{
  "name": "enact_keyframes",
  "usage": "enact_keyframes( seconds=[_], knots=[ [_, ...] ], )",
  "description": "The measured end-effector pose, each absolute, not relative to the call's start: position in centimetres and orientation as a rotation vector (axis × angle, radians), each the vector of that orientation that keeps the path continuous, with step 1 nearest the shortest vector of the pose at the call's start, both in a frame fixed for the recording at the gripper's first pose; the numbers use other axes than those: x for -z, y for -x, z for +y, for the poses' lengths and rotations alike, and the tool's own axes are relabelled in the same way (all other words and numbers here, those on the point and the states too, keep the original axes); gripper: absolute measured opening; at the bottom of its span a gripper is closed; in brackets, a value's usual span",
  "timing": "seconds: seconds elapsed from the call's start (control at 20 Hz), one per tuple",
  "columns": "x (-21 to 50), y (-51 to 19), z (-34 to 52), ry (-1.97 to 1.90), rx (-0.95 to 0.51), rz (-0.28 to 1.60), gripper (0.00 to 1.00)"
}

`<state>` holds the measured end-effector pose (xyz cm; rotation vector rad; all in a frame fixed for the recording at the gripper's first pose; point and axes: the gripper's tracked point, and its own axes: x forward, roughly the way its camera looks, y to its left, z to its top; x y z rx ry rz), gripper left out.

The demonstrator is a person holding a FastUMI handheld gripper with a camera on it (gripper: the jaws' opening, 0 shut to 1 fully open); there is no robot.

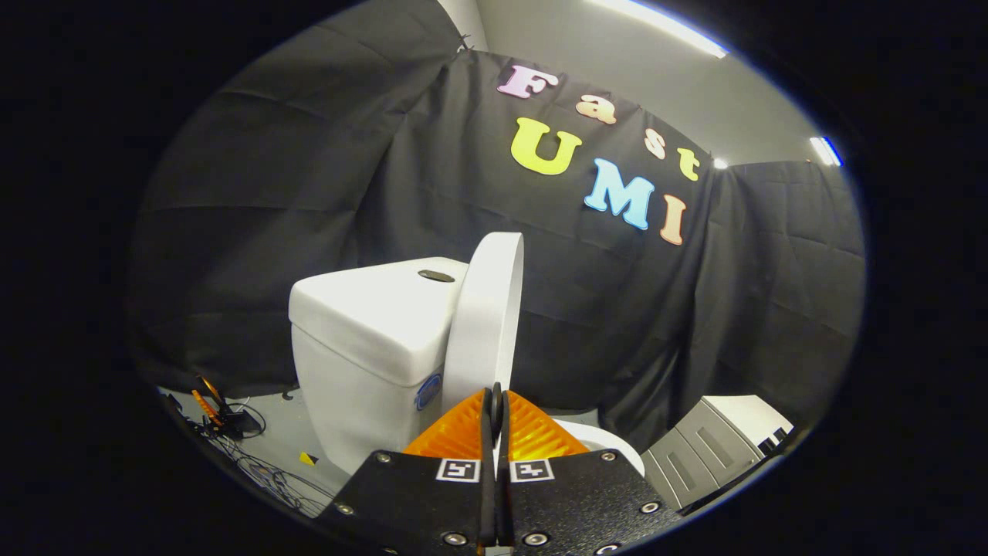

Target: Open the toilet lid.

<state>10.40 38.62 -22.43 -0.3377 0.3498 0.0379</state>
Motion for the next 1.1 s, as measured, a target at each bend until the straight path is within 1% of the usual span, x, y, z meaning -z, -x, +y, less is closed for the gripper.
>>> enact_keyframes(
  seconds=[0.15, 0.25, 0.35, 0.4, 0.55, 0.65, 0.7, 0.9, 1.1],
  knots=[
    [22.6, -10.5, 38.4, 0.290, -0.041, 0.356, 0.00],
    [22.8, -10.5, 38.4, 0.228, -0.072, 0.370, 0.01],
    [22.8, -9.9, 39.1, 0.108, -0.125, 0.414, 0.09],
    [22.4, -9.5, 39.3, 0.057, -0.150, 0.417, 0.18],
    [19.8, -8.1, 40.0, -0.008, -0.228, 0.376, 0.62],
    [18.1, -7.1, 39.1, -0.014, -0.248, 0.359, 0.91],
    [17.0, -6.8, 38.3, -0.020, -0.252, 0.343, 0.94],
    [11.4, -6.1, 34.7, -0.084, -0.285, 0.244, 0.94],
    [5.4, -7.1, 28.8, -0.133, -0.287, 0.125, 0.94]
  ],
)
